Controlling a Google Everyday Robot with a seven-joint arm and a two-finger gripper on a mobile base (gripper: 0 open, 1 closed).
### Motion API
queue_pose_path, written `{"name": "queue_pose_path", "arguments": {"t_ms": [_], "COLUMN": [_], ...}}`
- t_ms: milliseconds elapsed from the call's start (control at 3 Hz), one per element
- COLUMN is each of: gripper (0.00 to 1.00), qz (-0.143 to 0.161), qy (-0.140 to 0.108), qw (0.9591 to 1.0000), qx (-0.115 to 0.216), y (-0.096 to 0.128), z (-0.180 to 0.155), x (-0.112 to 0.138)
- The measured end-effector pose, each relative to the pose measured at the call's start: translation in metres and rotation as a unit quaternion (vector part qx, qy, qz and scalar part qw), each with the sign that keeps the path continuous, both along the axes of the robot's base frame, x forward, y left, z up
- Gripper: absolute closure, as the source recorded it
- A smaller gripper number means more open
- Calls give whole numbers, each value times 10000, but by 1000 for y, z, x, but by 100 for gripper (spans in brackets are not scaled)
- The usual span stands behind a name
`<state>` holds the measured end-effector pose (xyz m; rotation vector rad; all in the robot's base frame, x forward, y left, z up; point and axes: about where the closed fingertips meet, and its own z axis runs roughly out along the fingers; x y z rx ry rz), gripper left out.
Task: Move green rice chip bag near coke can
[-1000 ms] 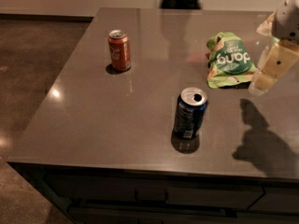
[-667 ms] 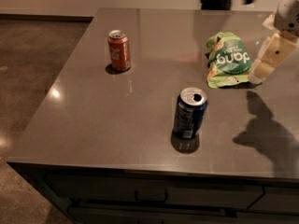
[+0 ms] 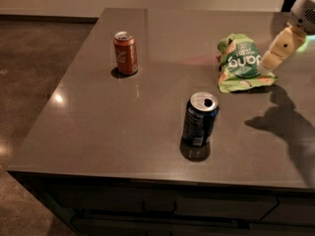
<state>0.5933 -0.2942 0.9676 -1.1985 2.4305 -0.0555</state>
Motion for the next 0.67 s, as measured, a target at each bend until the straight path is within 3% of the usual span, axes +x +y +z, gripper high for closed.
{"name": "queue_pose_path", "arguments": {"t_ms": [667], "gripper": [0], "qz": [-851], "qy": [52], "qw": [9957], "qx": [352], "y": [-16], "z": [-25], "x": [41]}}
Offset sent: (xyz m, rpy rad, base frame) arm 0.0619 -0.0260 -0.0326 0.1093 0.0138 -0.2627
